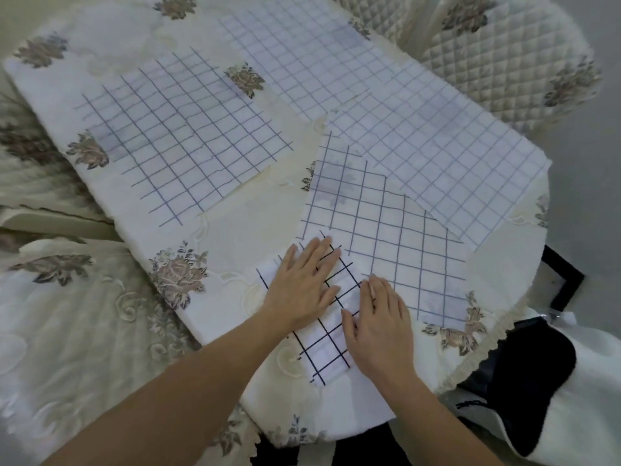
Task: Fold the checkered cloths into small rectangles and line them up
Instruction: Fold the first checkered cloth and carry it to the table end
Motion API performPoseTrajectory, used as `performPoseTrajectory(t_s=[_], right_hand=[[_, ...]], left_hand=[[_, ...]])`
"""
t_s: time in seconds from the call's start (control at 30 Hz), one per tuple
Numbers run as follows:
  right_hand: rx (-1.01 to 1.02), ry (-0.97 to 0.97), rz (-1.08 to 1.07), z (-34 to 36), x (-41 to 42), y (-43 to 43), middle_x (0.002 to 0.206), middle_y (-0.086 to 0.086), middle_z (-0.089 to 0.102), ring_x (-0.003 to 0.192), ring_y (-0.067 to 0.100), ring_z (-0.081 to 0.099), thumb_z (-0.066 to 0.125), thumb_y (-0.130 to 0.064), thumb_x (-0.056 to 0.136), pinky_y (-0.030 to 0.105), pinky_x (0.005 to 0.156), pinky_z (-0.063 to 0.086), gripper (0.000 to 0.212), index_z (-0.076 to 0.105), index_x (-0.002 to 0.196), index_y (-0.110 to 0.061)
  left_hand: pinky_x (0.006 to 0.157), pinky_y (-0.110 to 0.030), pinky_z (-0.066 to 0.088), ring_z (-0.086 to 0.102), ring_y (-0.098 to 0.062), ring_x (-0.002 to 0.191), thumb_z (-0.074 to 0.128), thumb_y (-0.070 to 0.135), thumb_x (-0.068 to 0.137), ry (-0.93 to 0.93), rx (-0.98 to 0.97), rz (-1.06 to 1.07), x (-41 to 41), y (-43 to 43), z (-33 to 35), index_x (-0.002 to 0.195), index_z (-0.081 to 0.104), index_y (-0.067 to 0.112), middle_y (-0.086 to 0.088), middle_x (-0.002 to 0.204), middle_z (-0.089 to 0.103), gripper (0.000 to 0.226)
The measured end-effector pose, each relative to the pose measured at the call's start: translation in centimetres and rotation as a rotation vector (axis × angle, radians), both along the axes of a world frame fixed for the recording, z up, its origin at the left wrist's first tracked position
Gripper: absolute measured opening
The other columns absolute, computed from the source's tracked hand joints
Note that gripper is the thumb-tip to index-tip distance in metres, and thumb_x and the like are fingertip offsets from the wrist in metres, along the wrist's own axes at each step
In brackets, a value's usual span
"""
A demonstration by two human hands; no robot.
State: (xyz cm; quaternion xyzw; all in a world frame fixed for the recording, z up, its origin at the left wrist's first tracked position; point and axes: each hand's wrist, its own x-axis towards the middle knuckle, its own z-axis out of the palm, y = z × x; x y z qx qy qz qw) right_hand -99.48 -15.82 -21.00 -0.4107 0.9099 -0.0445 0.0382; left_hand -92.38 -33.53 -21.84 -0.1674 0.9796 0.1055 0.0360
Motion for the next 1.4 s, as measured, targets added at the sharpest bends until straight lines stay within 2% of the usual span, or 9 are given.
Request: performPoseTrajectory(t_s=[0.13,0.3,0.4,0.5,0.63,0.73,0.9,1.13,1.4], right_hand=[[-0.101,-0.086,0.289,-0.4,-3.0,-3.4,0.164,0.009,0.023,0.153,0.023,0.017,0.036,-0.038,0.106,0.045,0.122,0.024,0.059,0.027,0.155,-0.007],[-0.005,-0.181,0.506,-0.9,-6.7,-8.0,0.168,0.005,0.007,0.154,0.016,0.001,0.015,-0.061,0.102,0.043,0.125,0.014,0.076,0.009,0.159,-0.011],[-0.012,-0.24,0.561,-0.7,-8.4,-8.5,0.167,0.005,0.012,0.154,0.018,0.01,0.012,-0.065,0.1,0.041,0.124,0.017,0.077,0.013,0.159,-0.015],[-0.029,-0.276,0.62,0.0,-10.5,-9.2,0.162,0.009,0.028,0.149,0.025,0.027,0.022,-0.06,0.101,0.043,0.116,0.031,0.073,0.026,0.157,-0.013],[0.002,-0.215,0.808,1.3,-13.2,-12.3,0.138,0.013,0.053,0.122,0.033,0.053,0.06,-0.031,0.095,0.05,0.091,0.052,0.05,0.052,0.139,-0.009],[0.118,-0.237,0.899,2.9,-13.9,-15.2,0.13,0.008,0.052,0.115,0.03,0.052,0.062,-0.036,0.095,0.044,0.088,0.05,0.048,0.053,0.136,-0.014],[0.308,-0.264,0.934,3.7,-13.9,-18.4,0.12,0.001,0.049,0.11,0.022,0.05,0.064,-0.049,0.09,0.036,0.084,0.046,0.049,0.051,0.13,-0.025],[0.429,-0.385,0.901,3.6,-13.7,-19.9,0.101,-0.003,0.054,0.09,0.02,0.052,0.071,-0.049,0.085,0.036,0.074,0.046,0.043,0.047,0.112,-0.025],[0.474,-0.456,0.913,3.8,-13.1,-20.3,0.092,-0.004,0.055,0.088,0.019,0.054,0.074,-0.044,0.084,0.03,0.07,0.043,0.035,0.061,0.104,-0.019]], left_hand=[[0.123,-0.05,0.007,-0.011,-0.018,0.153,0.02,0.054,0.102,-0.024,-0.033,-0.018,-0.3,-0.2,-1.1,0.159,-0.002,0.023,-0.001,0.167,-0.01,0.069],[0.123,-0.05,0.007,-0.013,-0.016,0.153,0.021,0.051,0.101,-0.055,-0.035,0.002,-0.7,0.1,-1.0,0.159,-0.005,0.016,-0.005,0.167,-0.011,0.073],[0.124,-0.05,0.004,-0.011,-0.014,0.153,0.021,0.056,0.102,-0.072,-0.035,0.048,-0.6,-0.1,-0.4,0.159,-0.003,0.016,-0.002,0.167,-0.008,0.073],[0.124,-0.048,0.005,0.002,-0.016,0.154,0.025,0.056,0.103,-0.06,-0.071,0.234,1.1,0.1,0.2,0.159,0.01,0.015,-0.001,0.167,0.006,0.072],[0.116,-0.046,0.032,0.042,-0.024,0.139,0.039,0.05,0.096,-0.025,-0.043,0.437,3.6,0.2,1.4,0.149,0.04,0.012,-0.006,0.153,0.043,0.064],[0.099,-0.045,0.048,0.054,-0.028,0.123,0.057,0.04,0.091,0.047,-0.025,0.531,3.8,-0.6,2.2,0.138,0.053,0.01,-0.009,0.136,0.056,0.056],[0.083,-0.044,0.049,0.057,-0.031,0.106,0.073,0.034,0.085,0.035,0.04,0.568,2.1,-1.9,3.0,0.128,0.06,0.012,-0.009,0.119,0.059,0.05],[0.085,-0.039,0.041,0.049,-0.027,0.106,0.068,0.039,0.088,0.022,0.072,0.56,1.7,-2.9,3.1,0.125,0.059,0.016,-0.005,0.119,0.053,0.044],[0.082,-0.035,0.036,0.048,-0.024,0.105,0.067,0.041,0.089,0.014,0.102,0.534,1.6,-3.8,3.3,0.125,0.057,0.018,-0.004,0.118,0.052,0.044]])
